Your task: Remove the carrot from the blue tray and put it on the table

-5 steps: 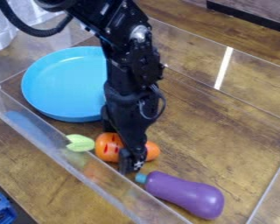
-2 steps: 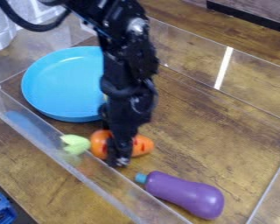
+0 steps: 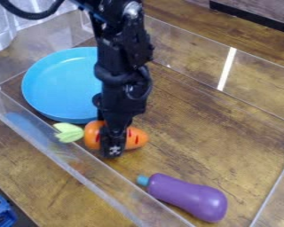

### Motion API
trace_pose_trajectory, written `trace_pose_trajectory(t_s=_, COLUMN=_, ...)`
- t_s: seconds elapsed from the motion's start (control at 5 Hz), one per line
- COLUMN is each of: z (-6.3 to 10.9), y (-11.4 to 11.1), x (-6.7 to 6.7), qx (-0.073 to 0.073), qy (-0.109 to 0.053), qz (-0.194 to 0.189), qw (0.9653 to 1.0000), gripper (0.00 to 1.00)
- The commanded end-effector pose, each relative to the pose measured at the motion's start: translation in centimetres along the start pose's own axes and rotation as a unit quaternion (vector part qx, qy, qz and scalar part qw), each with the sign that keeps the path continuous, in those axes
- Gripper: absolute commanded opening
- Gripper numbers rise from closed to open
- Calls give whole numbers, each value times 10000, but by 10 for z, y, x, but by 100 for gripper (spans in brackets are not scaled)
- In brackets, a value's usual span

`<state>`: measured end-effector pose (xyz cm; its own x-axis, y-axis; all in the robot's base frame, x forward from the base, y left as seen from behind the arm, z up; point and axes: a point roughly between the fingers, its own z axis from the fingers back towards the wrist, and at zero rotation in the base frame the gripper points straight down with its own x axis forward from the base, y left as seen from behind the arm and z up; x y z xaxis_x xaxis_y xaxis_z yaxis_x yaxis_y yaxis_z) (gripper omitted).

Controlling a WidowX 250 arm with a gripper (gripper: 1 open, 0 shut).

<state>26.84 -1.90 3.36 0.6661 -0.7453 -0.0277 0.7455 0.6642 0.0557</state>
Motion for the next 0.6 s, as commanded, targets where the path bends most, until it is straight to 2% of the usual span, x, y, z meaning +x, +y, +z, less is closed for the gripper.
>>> trace_pose_trajectory(t_s=0.0, z=9, y=7, x=17, qx=135, qy=-247, qz=-117, qw=9995, gripper=100)
trace_pose_trajectory(t_s=0.2, z=-2, y=7, x=17, qx=129, qy=-250, qz=143, qw=9995, gripper=100)
trace_pose_trajectory(t_s=0.4, z=-5, y=5, x=21, qx=97, qy=-220, qz=367, qw=9990, gripper=100)
